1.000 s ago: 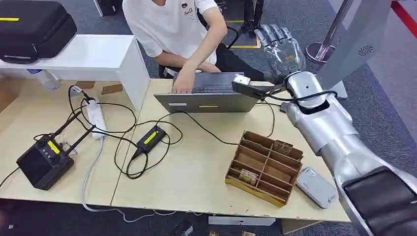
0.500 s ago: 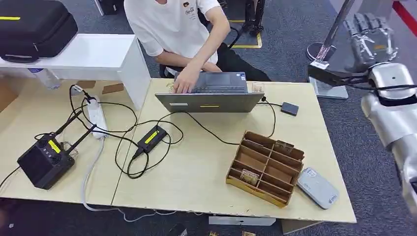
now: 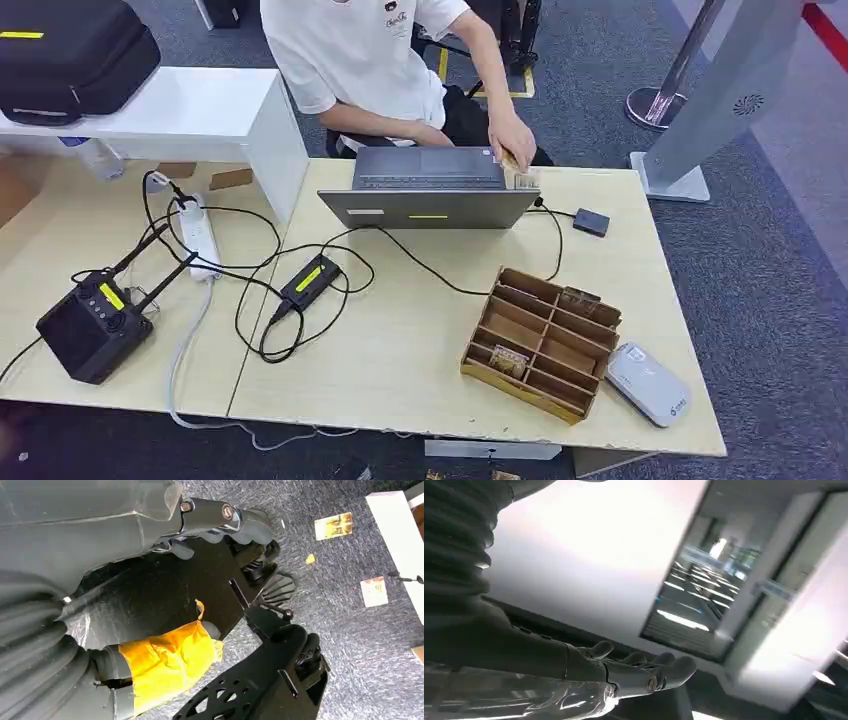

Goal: Pass the card to the sensor for recognition and then transmit it.

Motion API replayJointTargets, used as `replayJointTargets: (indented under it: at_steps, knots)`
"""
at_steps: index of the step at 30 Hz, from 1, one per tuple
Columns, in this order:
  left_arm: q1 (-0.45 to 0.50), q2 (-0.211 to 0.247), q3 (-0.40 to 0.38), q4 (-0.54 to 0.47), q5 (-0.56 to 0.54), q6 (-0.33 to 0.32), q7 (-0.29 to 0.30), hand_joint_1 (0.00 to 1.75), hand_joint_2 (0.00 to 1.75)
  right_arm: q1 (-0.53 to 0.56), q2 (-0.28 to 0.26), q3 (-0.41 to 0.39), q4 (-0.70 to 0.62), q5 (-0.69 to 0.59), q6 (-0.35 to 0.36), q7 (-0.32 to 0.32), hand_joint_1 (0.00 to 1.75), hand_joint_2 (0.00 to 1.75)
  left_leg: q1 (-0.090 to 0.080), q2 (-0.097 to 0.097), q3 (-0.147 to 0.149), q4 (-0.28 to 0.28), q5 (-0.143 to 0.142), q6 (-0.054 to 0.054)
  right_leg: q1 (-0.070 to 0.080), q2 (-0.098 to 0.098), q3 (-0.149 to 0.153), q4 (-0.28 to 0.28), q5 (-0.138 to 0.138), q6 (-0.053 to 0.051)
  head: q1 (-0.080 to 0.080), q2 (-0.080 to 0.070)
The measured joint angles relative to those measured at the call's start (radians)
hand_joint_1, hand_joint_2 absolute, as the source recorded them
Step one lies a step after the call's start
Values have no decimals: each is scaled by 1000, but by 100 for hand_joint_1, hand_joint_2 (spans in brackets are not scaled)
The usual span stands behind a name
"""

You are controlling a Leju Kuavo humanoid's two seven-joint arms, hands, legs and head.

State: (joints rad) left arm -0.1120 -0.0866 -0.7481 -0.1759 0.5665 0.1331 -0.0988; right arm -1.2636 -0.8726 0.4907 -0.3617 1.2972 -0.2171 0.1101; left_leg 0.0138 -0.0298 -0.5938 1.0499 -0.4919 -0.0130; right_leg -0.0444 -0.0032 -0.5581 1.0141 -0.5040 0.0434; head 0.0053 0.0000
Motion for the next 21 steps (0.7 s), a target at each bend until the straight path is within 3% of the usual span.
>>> replayJointTargets:
  at_steps: [6, 10, 15, 19, 21]
  knots:
    - [5, 1, 2, 0, 17, 2, -1, 0, 175, 269, -176, -106, 51, -157, -8, 48, 0, 175, 0, -2, -1, 0, -3, 2, 0, -3, 2, -1, -2, 2, 0, 0]
    - [6, 5, 3, 0, 19, 5, -1, 0, 175, 492, -253, -203, 75, -274, -33, 58, 0, 175, 0, -1, -2, -1, -5, 4, 0, -3, 4, -1, -3, 3, 0, 0]
    - [13, 8, 3, 0, 18, 14, 3, 0, 175, 761, -284, -332, 92, -367, -37, 78, 0, 175, -3, 1, 5, -4, -7, 6, -1, -2, 10, -2, -7, 3, -1, 0]
    - [12, 10, 3, 0, 21, 14, 7, 0, 175, 928, -265, -423, 94, -399, -69, 89, 0, 175, -3, 0, 7, -7, -8, 5, -1, -4, 13, -2, -9, 3, 1, 0]
    - [10, 10, 3, 0, 26, 15, 14, 0, 175, 997, -226, -469, 92, -399, -89, 95, 0, 175, -1, 0, 13, -4, -7, 5, 0, -2, 14, -6, -8, 3, 3, 0]
